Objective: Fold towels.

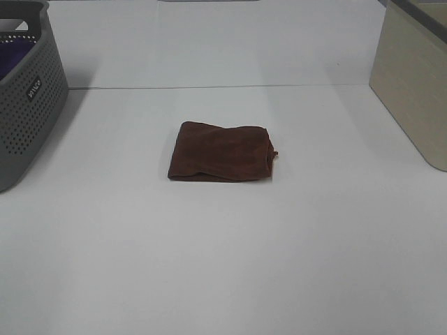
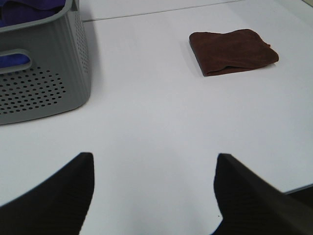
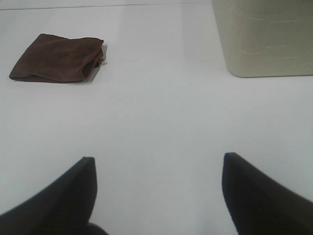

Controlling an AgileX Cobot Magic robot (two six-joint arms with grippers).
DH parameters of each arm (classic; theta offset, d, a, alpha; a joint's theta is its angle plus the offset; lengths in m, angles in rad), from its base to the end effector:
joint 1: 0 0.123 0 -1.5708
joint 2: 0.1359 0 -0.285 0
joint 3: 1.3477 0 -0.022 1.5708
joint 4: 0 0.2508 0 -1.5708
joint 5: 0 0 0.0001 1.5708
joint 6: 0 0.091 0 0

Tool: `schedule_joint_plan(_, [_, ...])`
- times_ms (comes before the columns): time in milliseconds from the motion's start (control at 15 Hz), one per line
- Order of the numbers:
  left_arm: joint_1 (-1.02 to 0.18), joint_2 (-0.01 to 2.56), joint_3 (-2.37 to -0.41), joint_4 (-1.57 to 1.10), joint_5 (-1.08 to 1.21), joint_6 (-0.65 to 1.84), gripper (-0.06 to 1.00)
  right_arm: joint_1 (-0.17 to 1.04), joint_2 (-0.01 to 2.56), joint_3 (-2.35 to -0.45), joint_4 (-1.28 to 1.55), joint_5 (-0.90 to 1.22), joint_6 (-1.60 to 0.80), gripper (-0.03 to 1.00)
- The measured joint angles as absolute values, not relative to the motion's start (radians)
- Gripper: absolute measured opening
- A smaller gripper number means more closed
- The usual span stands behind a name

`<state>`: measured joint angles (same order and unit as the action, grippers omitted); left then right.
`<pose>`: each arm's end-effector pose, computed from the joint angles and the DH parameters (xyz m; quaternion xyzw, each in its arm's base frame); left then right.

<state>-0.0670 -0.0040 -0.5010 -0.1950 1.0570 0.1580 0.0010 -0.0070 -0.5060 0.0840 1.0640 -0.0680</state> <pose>-0.0073 -0.0149 0.2791 0.0989 0.8411 -0.0734 0.5266 -0.0069 0.0067 0.2789 -0.0313 0.8494 0.0243 0.5263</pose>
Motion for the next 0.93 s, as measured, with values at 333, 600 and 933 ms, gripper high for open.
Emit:
schedule_joint_plan(333, [-0.067,-0.004,-0.501,-0.195,1.057,0.158,0.67,0.001,-0.007,-0.506,0.084,1.064,-0.068,0.69])
schedule_joint_plan(600, [-0.067,-0.004,-0.501,-0.195,1.057,0.158,0.67,0.001,-0.007,-0.506,0.084,1.064,-0.068,0.69])
schedule_joint_plan(933, [-0.067,-0.004,-0.501,-0.195,1.057,0.158,0.67,0.001,-0.007,-0.504,0.084,1.064,-0.068,0.69])
